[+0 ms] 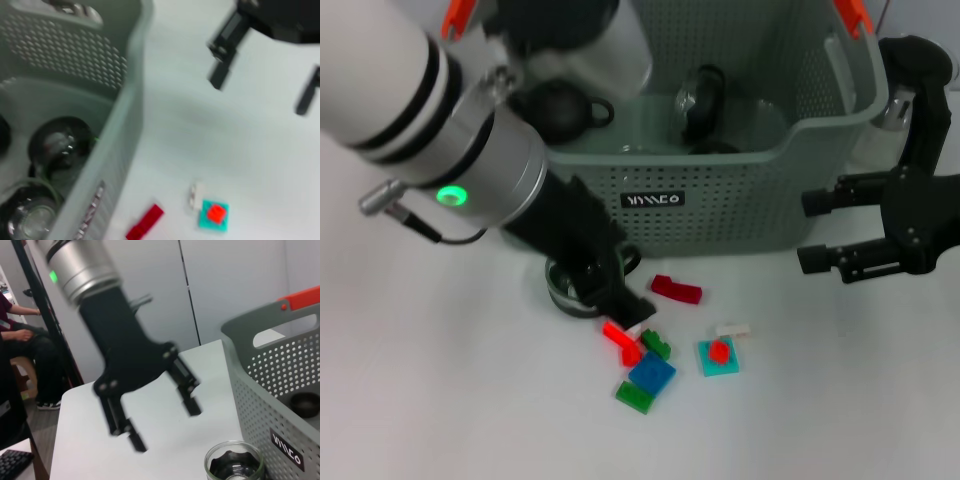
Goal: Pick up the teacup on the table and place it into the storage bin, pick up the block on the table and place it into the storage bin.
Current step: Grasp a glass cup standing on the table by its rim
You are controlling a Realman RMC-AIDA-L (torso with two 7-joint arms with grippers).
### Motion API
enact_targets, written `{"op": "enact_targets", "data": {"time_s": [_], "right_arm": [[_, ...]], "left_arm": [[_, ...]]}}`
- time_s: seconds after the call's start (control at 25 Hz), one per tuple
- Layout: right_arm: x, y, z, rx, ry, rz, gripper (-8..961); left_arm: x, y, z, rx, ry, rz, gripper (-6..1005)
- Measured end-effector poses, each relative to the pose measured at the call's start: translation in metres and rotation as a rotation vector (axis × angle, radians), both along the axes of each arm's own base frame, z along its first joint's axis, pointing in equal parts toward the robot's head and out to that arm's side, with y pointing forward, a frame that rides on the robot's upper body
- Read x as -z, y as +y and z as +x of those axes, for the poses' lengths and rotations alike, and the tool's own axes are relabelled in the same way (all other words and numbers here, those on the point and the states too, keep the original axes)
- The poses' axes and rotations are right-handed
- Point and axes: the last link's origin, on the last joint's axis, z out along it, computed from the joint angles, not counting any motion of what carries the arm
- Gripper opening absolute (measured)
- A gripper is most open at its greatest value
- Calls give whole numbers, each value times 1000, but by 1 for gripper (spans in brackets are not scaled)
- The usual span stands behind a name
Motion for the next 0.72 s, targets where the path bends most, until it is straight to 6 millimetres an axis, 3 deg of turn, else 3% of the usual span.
{"op": "enact_targets", "data": {"time_s": [0.16,0.4,0.72], "right_arm": [[4,1,2,14,9,-1,835],[14,1,0,27,21,0,835],[21,0,1,48,42,-20,836]], "left_arm": [[8,-7,-18,38,47,-33,833],[20,5,-49,78,139,-61,831],[28,20,-62,189,217,-81,830]]}}
